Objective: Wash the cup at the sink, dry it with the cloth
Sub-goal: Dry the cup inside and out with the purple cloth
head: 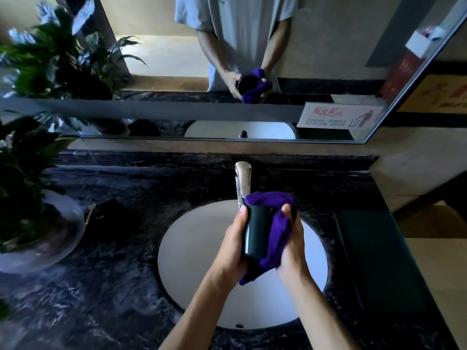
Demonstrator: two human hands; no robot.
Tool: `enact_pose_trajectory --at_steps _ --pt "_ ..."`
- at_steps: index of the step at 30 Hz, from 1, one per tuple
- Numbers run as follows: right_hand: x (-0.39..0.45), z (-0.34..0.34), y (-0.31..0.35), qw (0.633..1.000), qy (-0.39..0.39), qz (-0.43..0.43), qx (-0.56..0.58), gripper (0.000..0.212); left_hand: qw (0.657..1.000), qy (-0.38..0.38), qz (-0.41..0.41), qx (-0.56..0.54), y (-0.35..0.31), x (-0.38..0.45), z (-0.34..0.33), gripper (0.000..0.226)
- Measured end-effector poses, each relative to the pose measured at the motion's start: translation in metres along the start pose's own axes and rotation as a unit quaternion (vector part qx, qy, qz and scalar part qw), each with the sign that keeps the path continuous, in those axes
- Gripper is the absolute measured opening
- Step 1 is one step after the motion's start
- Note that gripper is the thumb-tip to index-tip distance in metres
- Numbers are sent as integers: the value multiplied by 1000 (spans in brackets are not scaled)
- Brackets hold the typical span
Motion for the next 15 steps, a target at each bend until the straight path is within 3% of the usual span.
enact_pose_trajectory --at_steps 1,3,6,9,11,14,15 --pt "-1 -1 2 1000 8 -5 11 46 1000 10 7 -20 1 -1 -2 77" --pt "-7 -4 3 998 42 27 -41 28 998 12 14 -59 2 -1 -3 79" --pt "-19 -7 5 953 92 148 -247 51 998 15 4 -63 5 1 4 69" --pt "-19 -12 8 918 84 198 -333 56 999 32 -3 -15 4 3 13 68" --pt "-16 -12 11 941 74 179 -277 49 999 37 -19 9 -1 3 12 70" --pt "-9 -8 13 990 33 80 -115 23 999 44 -22 11 -7 3 6 74" --pt "-8 -7 12 998 17 40 -55 27 998 51 -20 7 -7 3 3 76"
Point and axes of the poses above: each hand's wrist, its own x-axis towards the middle knuckle, its own z-axis out of the back of the hand, y = z × x, the point moved 2 cm from there along x, towards the middle knuckle, and after that the axes turned 7 degrees about -x, right-handed, at the moved point
